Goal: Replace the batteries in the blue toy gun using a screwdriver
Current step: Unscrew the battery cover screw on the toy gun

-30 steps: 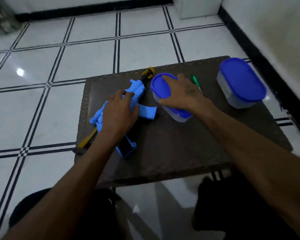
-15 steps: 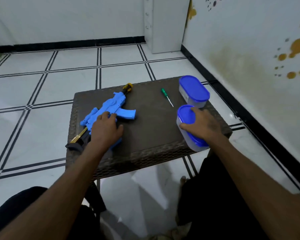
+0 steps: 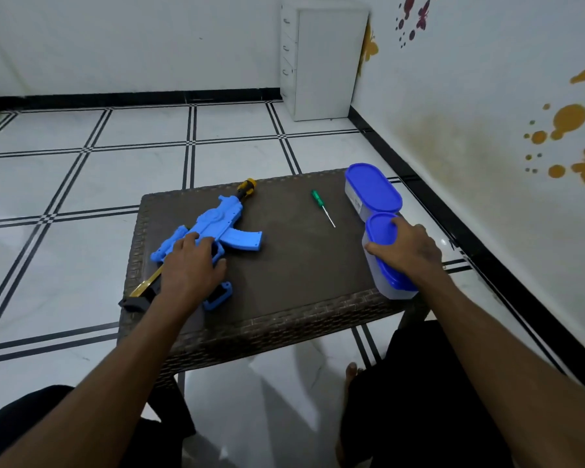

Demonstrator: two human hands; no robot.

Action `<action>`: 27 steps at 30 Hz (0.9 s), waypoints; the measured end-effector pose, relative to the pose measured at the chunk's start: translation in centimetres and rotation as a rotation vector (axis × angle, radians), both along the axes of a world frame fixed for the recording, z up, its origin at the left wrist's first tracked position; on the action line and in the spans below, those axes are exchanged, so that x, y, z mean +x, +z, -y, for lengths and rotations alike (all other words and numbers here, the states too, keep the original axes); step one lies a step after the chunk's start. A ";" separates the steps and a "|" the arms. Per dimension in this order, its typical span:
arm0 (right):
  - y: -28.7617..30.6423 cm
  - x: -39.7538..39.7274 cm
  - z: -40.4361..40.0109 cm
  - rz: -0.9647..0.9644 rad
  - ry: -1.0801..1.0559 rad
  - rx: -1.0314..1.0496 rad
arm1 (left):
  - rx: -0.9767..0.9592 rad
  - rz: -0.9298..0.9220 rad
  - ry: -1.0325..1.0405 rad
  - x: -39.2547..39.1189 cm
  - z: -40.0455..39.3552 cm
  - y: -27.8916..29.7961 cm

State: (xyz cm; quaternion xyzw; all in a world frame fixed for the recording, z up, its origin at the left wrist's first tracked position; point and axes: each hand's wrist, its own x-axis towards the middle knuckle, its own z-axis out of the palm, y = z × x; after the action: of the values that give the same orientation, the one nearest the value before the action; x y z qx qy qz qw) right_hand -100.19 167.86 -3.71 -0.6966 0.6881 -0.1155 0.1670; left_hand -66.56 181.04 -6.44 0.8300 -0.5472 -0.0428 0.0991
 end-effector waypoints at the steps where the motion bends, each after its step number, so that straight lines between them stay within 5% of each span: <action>1: -0.1 0.1 0.4 -0.001 0.000 -0.003 | 0.006 0.000 0.003 0.1 0.0 -0.1; 18: -0.3 3.1 4.6 -0.092 0.027 0.027 | -0.041 0.030 0.082 1.6 1.3 -1.5; 23: 0.9 5.9 3.5 -0.204 0.141 -0.318 | -0.051 0.012 0.098 1.8 1.3 -1.3; 27: 1.8 10.7 4.3 -0.079 0.291 -0.237 | -0.059 -0.007 0.103 2.3 1.4 -1.5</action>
State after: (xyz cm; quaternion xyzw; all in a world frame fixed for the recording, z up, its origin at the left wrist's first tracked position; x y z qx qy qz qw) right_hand -89.51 163.56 -1.87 -0.8075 0.5679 -0.1427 0.0716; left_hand -64.24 179.62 -7.96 0.8537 -0.5043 -0.0241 0.1276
